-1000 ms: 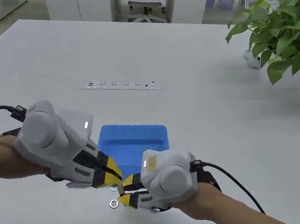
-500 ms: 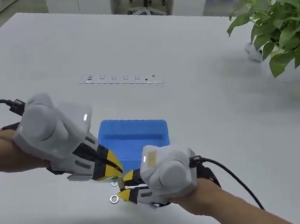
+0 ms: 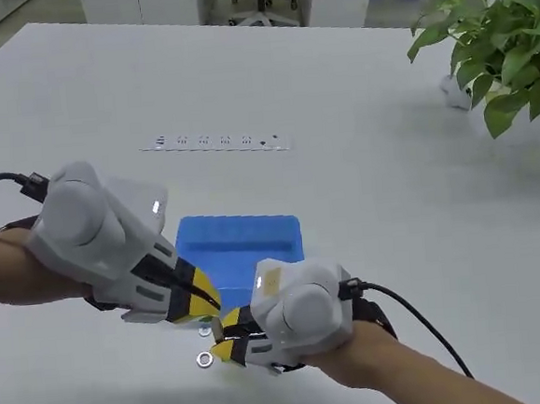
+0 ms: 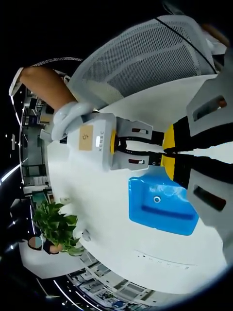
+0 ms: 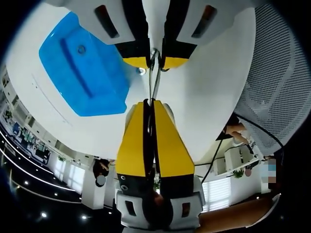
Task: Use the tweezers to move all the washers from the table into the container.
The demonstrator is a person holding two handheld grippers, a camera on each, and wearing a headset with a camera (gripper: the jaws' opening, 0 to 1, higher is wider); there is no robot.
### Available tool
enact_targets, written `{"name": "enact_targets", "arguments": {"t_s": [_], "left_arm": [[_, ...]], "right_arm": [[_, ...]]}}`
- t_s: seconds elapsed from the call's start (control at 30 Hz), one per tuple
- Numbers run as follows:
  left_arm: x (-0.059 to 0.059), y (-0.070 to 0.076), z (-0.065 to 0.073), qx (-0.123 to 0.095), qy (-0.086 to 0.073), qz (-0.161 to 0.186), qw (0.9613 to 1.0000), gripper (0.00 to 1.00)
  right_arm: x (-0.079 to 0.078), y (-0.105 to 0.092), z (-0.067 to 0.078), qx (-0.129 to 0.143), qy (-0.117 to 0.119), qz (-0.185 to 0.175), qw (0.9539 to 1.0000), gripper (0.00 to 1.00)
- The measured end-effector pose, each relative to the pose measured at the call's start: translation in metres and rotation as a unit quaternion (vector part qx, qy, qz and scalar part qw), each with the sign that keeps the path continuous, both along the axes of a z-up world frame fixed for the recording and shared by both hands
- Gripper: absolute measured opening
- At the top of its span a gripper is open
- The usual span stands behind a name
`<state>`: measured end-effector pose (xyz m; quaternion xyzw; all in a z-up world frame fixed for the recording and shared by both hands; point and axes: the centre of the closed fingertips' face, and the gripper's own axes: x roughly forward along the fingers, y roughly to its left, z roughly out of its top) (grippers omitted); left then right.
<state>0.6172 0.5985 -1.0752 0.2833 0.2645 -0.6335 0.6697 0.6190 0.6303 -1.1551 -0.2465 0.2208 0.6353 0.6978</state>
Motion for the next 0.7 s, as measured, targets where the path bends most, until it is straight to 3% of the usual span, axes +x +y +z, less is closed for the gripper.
{"name": "enact_targets", "arguments": {"t_s": [0.33, 0.7], "left_arm": [[-0.003, 0.0, 0.003, 0.008, -0.001, -0.002, 1.0, 0.05], [-0.006, -0.004, 0.021, 0.006, 0.002, -0.001, 1.0, 0.05]], "right_arm": [[-0.001, -0.003, 0.003, -0.008, -0.004, 0.002, 1.0, 0.1], [-0.004, -0.007, 0.021, -0.004, -0.006, 0.001, 1.0, 0.1]]}}
